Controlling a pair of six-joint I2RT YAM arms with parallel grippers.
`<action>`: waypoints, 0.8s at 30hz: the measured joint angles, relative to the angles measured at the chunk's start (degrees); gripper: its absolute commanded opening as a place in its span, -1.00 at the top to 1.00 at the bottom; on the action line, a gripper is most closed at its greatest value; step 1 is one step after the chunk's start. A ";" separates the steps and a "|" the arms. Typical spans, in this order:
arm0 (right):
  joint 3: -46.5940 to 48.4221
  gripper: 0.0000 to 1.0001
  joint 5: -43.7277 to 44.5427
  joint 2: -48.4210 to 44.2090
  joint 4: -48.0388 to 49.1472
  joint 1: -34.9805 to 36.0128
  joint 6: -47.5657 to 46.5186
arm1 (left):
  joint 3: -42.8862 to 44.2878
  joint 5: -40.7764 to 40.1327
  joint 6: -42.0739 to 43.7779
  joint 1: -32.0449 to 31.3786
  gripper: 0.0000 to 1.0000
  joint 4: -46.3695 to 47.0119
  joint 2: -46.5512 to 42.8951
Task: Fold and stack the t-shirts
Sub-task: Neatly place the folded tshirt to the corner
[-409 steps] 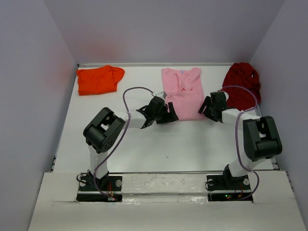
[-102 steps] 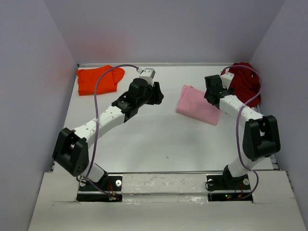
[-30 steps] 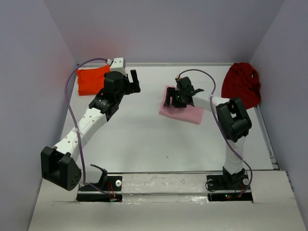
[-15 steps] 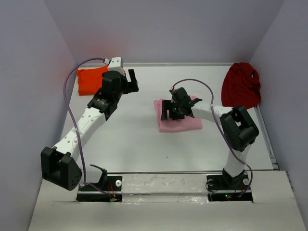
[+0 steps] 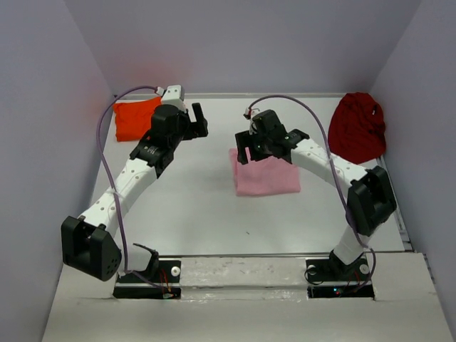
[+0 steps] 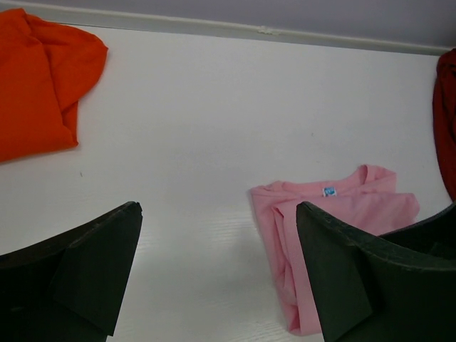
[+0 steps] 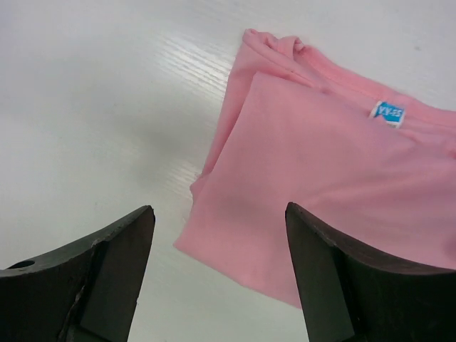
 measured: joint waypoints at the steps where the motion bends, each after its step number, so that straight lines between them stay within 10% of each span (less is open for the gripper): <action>1: 0.00 -0.59 0.83 -1.42 -0.74 0.55 -0.90 | 0.00 0.87 -0.35 0.00 -0.98 0.04 0.15; 10: -12.61 -0.58 15.41 -18.88 -5.05 13.64 -9.44 | 0.04 8.79 -1.53 0.00 -0.98 -0.74 4.72; 24: -23.12 -0.56 36.30 -8.92 -8.31 26.88 -9.29 | 0.17 17.57 -2.93 0.02 -0.98 -0.83 8.22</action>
